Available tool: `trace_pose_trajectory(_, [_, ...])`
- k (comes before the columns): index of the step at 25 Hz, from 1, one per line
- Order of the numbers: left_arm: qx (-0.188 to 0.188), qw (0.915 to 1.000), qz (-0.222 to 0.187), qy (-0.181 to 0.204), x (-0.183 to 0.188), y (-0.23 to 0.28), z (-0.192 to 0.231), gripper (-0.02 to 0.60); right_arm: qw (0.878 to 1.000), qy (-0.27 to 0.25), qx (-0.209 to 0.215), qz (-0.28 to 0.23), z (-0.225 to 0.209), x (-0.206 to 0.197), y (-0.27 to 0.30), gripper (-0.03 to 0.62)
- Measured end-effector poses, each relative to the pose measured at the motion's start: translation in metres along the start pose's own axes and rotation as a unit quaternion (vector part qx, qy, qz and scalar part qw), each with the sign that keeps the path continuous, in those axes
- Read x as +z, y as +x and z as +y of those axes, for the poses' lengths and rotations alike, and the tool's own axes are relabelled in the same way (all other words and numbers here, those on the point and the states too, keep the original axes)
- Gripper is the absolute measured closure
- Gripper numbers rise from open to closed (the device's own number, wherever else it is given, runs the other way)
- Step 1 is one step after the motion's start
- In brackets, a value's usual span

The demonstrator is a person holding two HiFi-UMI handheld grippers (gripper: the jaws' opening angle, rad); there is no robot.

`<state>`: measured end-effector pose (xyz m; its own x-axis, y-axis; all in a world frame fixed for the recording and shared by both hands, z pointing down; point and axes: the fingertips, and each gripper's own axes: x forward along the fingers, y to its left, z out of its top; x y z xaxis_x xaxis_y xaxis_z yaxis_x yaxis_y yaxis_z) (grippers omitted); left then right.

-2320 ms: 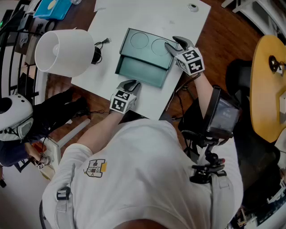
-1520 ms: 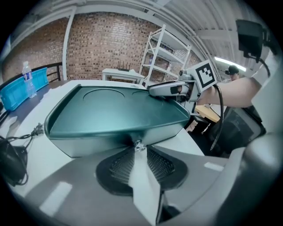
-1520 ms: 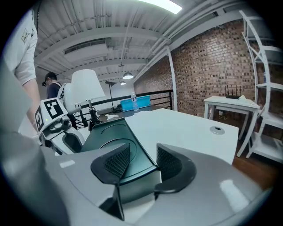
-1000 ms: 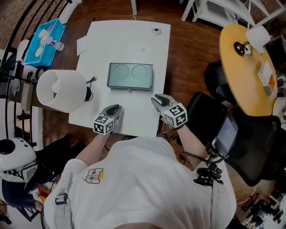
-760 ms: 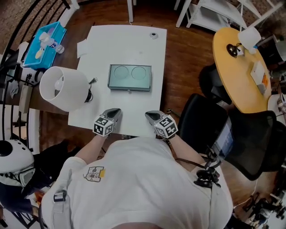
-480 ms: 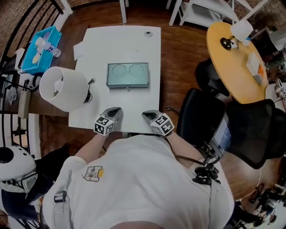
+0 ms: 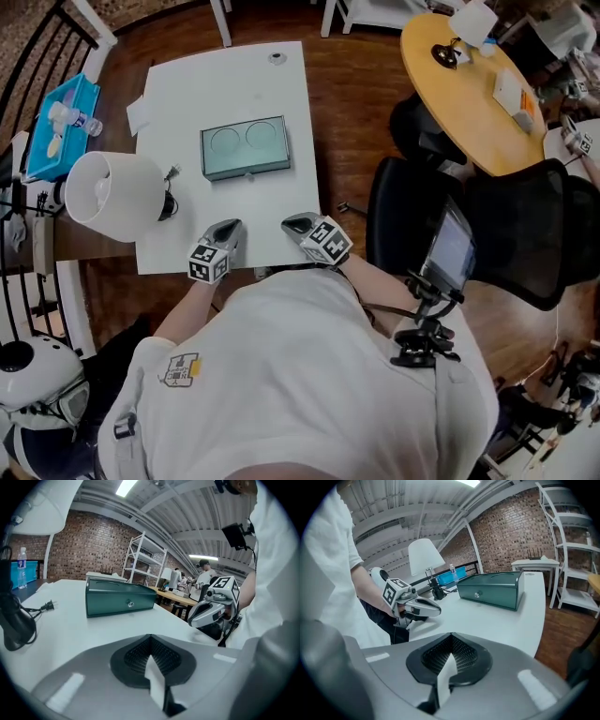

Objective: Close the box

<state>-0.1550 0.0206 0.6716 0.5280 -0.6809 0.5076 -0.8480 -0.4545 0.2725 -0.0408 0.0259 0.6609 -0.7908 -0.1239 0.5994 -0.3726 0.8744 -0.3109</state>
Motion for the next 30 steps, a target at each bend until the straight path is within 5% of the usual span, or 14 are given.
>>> trace_pose_trajectory(30, [-0.014,0.9997,0.012,0.018,-0.002,0.002,-0.008,0.581,1.0,0.011,0.002,-0.014,-0.01,0.017,0.004,0.594])
